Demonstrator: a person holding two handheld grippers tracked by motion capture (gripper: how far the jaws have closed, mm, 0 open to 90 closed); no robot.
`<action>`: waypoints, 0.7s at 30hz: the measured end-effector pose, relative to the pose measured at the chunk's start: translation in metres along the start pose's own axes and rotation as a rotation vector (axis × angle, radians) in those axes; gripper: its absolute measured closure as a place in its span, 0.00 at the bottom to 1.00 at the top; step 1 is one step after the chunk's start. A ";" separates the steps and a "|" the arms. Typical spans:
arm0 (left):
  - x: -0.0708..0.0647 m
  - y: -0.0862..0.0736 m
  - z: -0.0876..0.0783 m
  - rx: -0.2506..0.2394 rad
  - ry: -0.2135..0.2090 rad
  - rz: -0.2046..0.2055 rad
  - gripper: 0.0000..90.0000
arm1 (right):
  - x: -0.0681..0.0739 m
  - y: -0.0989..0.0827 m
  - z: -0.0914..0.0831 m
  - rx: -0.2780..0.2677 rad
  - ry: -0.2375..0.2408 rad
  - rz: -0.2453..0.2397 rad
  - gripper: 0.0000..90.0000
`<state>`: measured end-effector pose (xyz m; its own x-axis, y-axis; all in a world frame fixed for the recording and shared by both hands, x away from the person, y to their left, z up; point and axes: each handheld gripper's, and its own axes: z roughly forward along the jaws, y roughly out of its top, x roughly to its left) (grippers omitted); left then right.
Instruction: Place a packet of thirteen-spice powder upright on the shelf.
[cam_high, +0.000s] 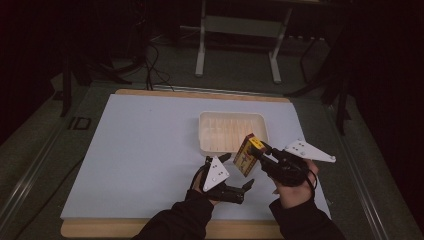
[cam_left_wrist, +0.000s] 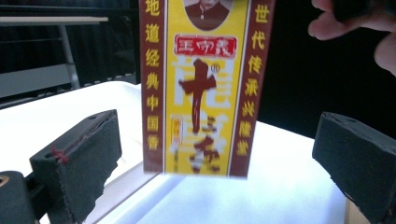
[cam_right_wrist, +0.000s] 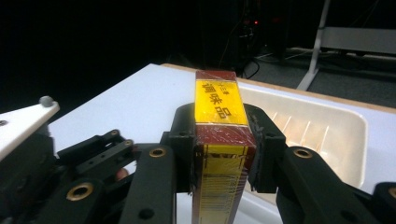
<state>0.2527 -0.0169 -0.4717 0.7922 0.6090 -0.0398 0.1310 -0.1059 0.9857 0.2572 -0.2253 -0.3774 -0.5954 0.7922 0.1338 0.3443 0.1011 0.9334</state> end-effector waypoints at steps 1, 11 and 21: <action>0.002 0.001 -0.003 -0.002 -0.008 -0.001 0.02 | -0.001 0.002 0.000 -0.003 -0.004 0.002 0.75; 0.013 0.002 -0.028 -0.012 -0.093 0.010 0.02 | -0.011 0.021 0.006 -0.060 -0.078 -0.009 0.75; 0.022 -0.009 -0.053 0.021 -0.089 -0.002 0.02 | -0.021 0.036 0.025 -0.099 -0.212 -0.036 0.75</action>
<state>0.2377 0.0392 -0.4723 0.8418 0.5368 -0.0573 0.1444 -0.1215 0.9820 0.3002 -0.2227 -0.3549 -0.4368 0.8988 0.0367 0.2465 0.0804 0.9658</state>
